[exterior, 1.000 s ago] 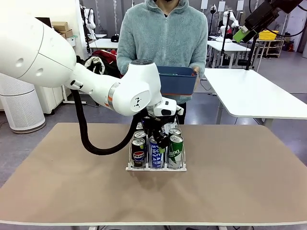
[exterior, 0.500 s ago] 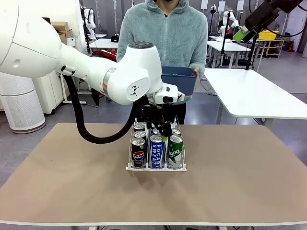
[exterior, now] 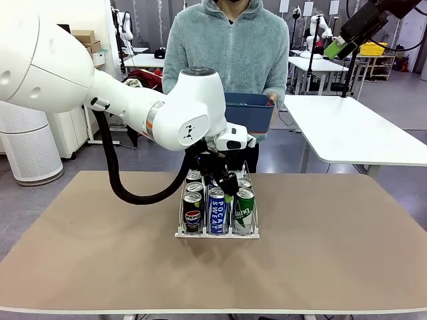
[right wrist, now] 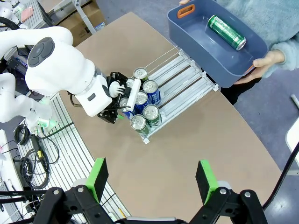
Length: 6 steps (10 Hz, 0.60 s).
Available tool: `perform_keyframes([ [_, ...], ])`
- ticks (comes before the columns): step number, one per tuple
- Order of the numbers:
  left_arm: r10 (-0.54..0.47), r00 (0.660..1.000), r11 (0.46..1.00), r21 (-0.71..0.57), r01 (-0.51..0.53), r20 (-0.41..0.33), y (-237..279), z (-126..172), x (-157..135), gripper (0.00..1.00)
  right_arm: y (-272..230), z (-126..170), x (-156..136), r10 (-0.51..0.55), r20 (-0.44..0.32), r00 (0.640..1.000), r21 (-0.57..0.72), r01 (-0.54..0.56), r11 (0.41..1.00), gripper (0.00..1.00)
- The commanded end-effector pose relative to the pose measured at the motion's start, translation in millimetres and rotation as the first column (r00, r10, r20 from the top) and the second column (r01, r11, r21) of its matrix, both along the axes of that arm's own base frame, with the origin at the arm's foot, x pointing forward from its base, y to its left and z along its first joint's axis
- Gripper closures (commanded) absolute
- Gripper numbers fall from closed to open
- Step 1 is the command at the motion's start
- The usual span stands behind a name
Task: Fill the beverage cans into the dispenser.
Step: Pick up the Sprite handed by the human.
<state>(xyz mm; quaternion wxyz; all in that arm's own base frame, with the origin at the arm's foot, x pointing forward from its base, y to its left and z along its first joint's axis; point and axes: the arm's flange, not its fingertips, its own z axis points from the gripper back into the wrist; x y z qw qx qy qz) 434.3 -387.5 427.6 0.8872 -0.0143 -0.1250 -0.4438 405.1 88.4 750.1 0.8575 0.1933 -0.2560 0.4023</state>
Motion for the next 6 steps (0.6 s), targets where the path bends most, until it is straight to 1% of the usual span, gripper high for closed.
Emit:
perform_keyframes([
  [1,0.037,0.999,0.999,0.006,-0.037,0.008,6.3,10.6,-5.8,0.0,-0.6,-1.4,-0.4,0.003,-0.004,1.0,0.001,-0.003,1.0,0.0],
  [2,-0.013,1.0,1.0,-0.015,0.013,0.008,25.4,22.6,-8.0,0.0,-0.6,-1.4,-0.4,0.003,-0.004,1.0,0.001,-0.003,1.0,0.0],
  [3,-0.037,0.999,0.998,-0.047,0.036,-0.001,44.6,40.9,-20.2,0.0,-0.6,-1.4,-0.4,0.003,-0.004,1.0,0.001,-0.003,1.0,0.0],
  [4,-0.041,0.999,0.995,-0.094,0.041,0.006,51.4,57.1,-31.6,0.0,-0.6,-1.4,-0.4,0.003,-0.004,1.0,0.001,-0.003,1.0,0.0],
  [5,-0.055,0.998,0.99,-0.131,0.058,0.026,64.1,72.2,-35.7,0.0,-0.6,-1.4,-0.4,0.003,-0.004,1.0,0.001,-0.003,1.0,0.0],
  [6,-0.07,0.996,0.989,-0.126,0.076,0.05,89.1,91.1,-39.8,0.0,-0.6,-1.4,-0.4,0.003,-0.004,1.0,0.001,-0.003,1.0,0.0],
])
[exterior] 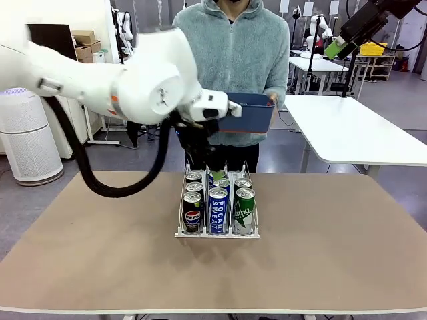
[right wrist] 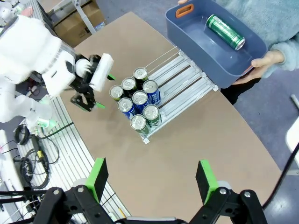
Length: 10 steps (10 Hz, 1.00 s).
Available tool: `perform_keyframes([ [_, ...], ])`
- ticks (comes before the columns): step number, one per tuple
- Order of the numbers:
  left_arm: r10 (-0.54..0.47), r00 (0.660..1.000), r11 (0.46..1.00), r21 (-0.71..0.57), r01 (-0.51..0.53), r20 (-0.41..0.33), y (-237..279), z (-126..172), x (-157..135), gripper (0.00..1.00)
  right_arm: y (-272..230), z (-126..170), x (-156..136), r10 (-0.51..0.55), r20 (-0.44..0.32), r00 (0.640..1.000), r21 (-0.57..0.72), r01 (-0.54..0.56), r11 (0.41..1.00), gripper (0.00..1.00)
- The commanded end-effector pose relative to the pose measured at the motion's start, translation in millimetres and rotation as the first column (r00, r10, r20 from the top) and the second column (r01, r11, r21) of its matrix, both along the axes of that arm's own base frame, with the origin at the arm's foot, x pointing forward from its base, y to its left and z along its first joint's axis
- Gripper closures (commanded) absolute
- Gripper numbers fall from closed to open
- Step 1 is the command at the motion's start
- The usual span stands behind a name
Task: Fill the beverage cans into the dispenser.
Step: Pick up the Sprite handed by the human.
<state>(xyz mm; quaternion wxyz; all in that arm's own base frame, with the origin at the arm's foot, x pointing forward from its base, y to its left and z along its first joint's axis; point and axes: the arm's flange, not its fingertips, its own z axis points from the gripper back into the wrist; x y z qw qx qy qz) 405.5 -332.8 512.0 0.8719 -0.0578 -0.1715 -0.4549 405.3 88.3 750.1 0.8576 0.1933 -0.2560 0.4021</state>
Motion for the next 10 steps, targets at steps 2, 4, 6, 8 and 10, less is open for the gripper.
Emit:
perform_keyframes([
  [2,-0.106,0.994,0.993,-0.043,0.107,0.035,73.8,54.7,-21.9,0.0,-0.5,-1.3,-0.5,0.004,-0.004,1.0,0.001,-0.004,1.0,0.0],
  [4,-0.242,0.966,0.959,-0.125,0.252,0.09,119.2,101.1,-21.9,0.0,-0.5,-1.3,-0.5,0.004,-0.004,1.0,0.001,-0.004,1.0,0.0],
  [6,-0.294,0.943,0.939,-0.139,0.316,0.158,145.3,154.2,-19.1,0.0,-0.5,-1.3,-0.5,0.004,-0.004,1.0,0.001,-0.004,1.0,0.0],
  [8,-0.238,0.952,0.961,-0.092,0.259,0.192,165.8,202.4,-19.7,0.0,-0.5,-1.3,-0.5,0.004,-0.004,1.0,0.001,-0.004,1.0,0.0],
  [10,-0.184,0.958,0.973,-0.097,0.21,0.219,177.7,248.5,-21.7,0.0,-0.5,-1.3,-0.5,0.004,-0.004,1.0,0.001,-0.004,1.0,0.0],
])
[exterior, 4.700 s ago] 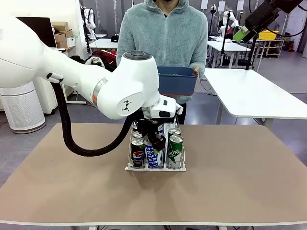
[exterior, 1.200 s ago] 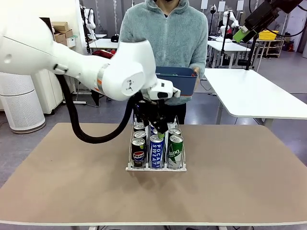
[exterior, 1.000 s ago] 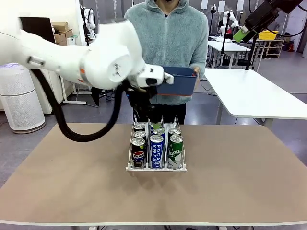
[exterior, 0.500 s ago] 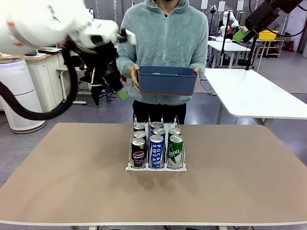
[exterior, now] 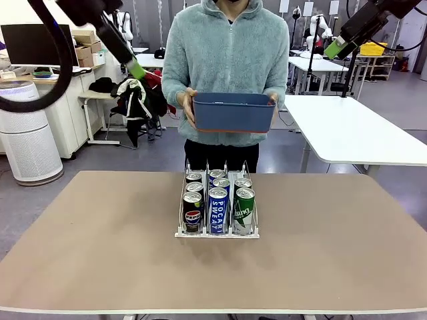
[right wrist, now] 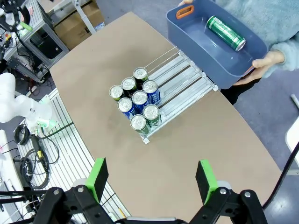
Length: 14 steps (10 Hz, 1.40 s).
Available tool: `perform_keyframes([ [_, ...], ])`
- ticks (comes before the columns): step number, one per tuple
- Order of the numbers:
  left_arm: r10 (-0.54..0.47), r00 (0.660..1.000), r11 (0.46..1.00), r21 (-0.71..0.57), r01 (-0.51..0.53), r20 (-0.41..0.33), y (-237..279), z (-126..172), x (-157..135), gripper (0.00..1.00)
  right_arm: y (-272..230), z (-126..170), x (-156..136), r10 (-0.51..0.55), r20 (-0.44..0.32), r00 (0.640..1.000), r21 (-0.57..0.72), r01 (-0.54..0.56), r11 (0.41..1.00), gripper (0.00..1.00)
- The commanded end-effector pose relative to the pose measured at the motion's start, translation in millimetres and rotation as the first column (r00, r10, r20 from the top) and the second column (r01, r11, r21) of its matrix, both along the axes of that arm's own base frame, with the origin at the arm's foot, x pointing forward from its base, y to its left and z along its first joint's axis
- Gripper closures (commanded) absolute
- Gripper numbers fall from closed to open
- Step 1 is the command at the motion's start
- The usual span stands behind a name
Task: Fill the beverage cans into the dispenser.
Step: Pick up the Sprite handed by the human.
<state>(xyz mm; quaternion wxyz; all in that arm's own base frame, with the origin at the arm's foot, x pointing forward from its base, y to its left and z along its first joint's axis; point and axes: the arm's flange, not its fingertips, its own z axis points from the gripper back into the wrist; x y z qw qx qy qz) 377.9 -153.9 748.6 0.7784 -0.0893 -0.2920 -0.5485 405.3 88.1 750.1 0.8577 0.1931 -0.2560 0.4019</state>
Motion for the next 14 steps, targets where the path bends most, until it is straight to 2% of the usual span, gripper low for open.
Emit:
perform_keyframes([
  [1,0.077,0.997,0.997,0.017,-0.077,-0.002,-0.1,26.3,3.3,0.0,-0.3,-1.4,-0.5,0.004,-0.004,1.0,0.001,-0.004,1.0,0.0],
  [3,0.086,0.996,0.996,-0.006,-0.086,-0.027,-0.3,35.1,-3.7,0.0,-0.3,-1.4,-0.5,0.004,-0.004,1.0,0.001,-0.004,1.0,0.0],
  [4,0.058,0.998,0.998,-0.017,-0.058,0.012,5.3,33.4,-2.9,0.0,-0.3,-1.4,-0.5,0.004,-0.004,1.0,0.001,-0.004,1.0,0.0],
  [14,0.058,0.998,0.998,-0.017,-0.058,0.012,5.3,33.4,-2.9,0.0,-0.3,-1.4,-0.5,0.004,-0.004,1.0,0.001,-0.004,1.0,0.0],
])
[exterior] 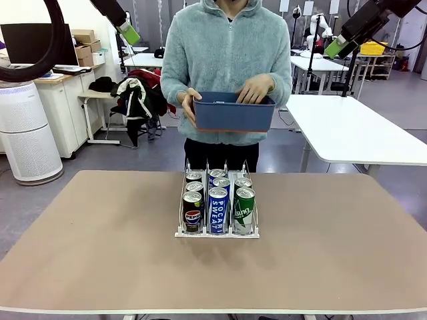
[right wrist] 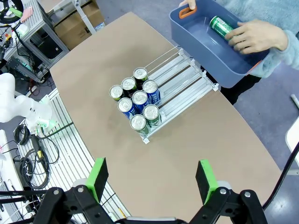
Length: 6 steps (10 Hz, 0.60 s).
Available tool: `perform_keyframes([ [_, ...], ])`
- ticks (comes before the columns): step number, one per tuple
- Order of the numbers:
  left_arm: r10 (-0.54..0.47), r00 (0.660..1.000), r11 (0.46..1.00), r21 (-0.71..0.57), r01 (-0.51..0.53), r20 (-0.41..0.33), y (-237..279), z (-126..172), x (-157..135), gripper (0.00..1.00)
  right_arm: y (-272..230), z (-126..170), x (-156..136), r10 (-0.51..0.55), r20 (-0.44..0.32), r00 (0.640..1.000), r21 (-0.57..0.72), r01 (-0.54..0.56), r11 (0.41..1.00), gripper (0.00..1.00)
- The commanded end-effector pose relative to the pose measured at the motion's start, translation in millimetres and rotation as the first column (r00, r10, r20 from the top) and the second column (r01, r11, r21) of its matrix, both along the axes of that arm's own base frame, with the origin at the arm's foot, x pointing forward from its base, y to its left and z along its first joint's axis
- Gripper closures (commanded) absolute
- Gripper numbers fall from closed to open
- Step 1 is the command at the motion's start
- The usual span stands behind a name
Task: Fill the beverage cans into the dispenser.
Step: Pick up the Sprite handed by the human.
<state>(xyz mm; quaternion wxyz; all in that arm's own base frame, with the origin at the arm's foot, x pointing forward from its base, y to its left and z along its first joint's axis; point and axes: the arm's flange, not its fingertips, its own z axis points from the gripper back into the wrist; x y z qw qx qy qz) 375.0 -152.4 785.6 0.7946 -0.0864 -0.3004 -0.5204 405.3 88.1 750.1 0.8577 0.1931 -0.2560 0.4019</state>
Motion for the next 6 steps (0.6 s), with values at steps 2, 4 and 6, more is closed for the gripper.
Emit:
perform_keyframes([
  [2,-0.007,1.0,1.0,0.002,0.007,0.011,3.8,-3.6,0.1,0.0,-0.3,-1.4,-0.5,0.004,-0.004,1.0,0.001,-0.004,1.0,0.0],
  [4,-0.007,1.0,1.0,0.002,0.007,0.011,3.8,-3.6,0.1,0.0,-0.3,-1.4,-0.5,0.004,-0.004,1.0,0.001,-0.004,1.0,0.0],
  [6,-0.007,1.0,1.0,0.002,0.007,0.011,3.8,-3.6,0.1,0.0,-0.3,-1.4,-0.5,0.004,-0.004,1.0,0.001,-0.004,1.0,0.0],
])
